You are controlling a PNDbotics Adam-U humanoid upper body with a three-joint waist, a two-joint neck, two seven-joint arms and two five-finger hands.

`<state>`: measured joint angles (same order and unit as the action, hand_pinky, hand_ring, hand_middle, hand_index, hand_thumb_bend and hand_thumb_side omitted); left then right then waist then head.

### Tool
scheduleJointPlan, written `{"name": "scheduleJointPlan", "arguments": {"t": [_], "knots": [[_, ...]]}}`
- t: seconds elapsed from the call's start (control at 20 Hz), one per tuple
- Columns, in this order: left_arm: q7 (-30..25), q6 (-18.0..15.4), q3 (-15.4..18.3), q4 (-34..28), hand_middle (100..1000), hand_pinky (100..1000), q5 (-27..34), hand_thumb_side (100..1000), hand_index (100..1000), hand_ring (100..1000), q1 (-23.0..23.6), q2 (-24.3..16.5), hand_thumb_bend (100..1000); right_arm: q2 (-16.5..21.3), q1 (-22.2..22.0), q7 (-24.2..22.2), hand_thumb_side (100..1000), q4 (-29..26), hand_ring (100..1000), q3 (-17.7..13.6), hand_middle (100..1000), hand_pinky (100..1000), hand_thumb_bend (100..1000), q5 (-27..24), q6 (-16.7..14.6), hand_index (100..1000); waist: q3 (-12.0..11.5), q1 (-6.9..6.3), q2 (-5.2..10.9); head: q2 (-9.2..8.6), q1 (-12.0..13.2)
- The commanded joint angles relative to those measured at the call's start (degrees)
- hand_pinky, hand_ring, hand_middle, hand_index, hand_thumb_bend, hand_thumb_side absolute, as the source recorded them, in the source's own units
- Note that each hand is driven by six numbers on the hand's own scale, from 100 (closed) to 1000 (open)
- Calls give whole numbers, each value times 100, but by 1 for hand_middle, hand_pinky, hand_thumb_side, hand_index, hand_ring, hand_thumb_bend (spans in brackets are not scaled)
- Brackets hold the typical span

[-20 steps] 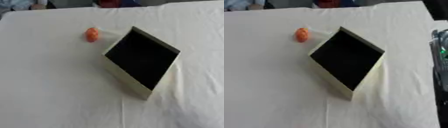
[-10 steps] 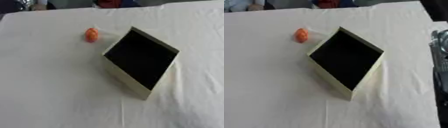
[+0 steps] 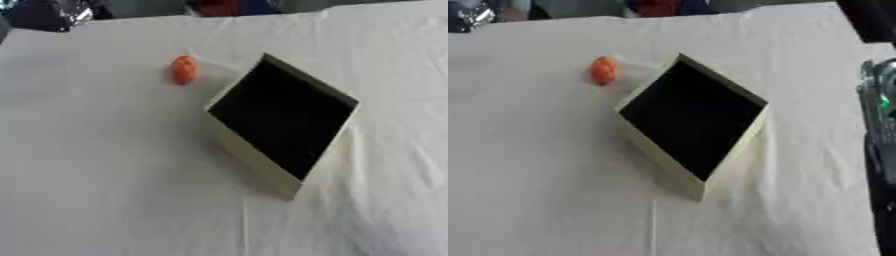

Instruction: Pick up objects on the table and place them in the box.

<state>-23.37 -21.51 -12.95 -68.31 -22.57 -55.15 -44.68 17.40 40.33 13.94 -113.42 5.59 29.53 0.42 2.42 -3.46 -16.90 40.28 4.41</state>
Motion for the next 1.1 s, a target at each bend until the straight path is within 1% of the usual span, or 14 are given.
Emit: {"name": "scheduleJointPlan", "arguments": {"t": [0.05, 0.3, 0.5, 0.55, 0.6, 0.65, 0.7, 0.75, 0.8, 1.0, 1.1], "knots": [[-124, -118, -79, 371, 787, 702, -215, 678, 861, 783, -307, 98, 100, 23, 106, -27, 692, -117, 822, 0, 625, 742, 100, -39, -7, 725, 4, 2, 151, 8, 22], [-262, -304, -177, 994, 793, 707, -535, 706, 870, 790, -652, 461, 100, 6, 106, -34, 693, -117, 822, 14, 625, 741, 100, -52, -17, 725, 26, -11, 152, 18, 31], [-321, -471, -148, 1399, 797, 709, -768, 722, 875, 793, -842, 689, 100, 0, 105, -35, 693, -117, 822, 17, 625, 741, 100, -60, -22, 725, 41, -15, 152, 16, 31], [-325, -510, -144, 1452, 809, 719, -805, 740, 893, 806, -858, 712, 139, -1, 105, -35, 693, -117, 822, 17, 625, 741, 100, -60, -23, 725, 43, -16, 152, 16, 31], [-386, -557, -171, 1538, 812, 722, -887, 737, 894, 809, -904, 791, 187, -9, 108, -35, 693, -117, 822, 20, 625, 741, 100, -62, -28, 725, 60, -22, 151, 18, 42], [-438, -606, -172, 1629, 812, 722, -972, 737, 894, 809, -952, 862, 187, -13, 108, -34, 693, -117, 822, 21, 625, 741, 100, -64, -32, 725, 66, -24, 151, 19, 45], [-492, -670, -180, 1704, 818, 726, -1044, 726, 899, 814, -990, 934, 268, -18, 107, -33, 693, -117, 822, 22, 625, 741, 100, -66, -34, 725, 74, -27, 150, 23, 54], [-539, -734, -177, 1766, 818, 726, -1100, 726, 899, 814, -1018, 984, 268, -20, 106, -32, 693, -117, 822, 22, 625, 741, 100, -68, -35, 725, 77, -28, 150, 26, 58], [-612, -807, -189, 1817, 826, 737, -1147, 723, 901, 826, -1039, 1042, 355, -25, 110, -32, 693, -117, 822, 23, 625, 741, 100, -69, -39, 725, 87, -29, 149, 30, 66], [-867, -1071, -187, 1874, 840, 766, -1271, 698, 896, 858, -1103, 1167, 459, -38, 111, -25, 693, -117, 822, 21, 625, 740, 100, -73, -44, 725, 110, -34, 148, 16, 80], [-914, -1138, -186, 1848, 840, 776, -1408, 680, 893, 868, -1123, 1193, 486, -39, 111, -18, 693, -117, 822, 20, 624, 740, 100, -75, -47, 725, 122, -38, 145, 2, 74]]}}
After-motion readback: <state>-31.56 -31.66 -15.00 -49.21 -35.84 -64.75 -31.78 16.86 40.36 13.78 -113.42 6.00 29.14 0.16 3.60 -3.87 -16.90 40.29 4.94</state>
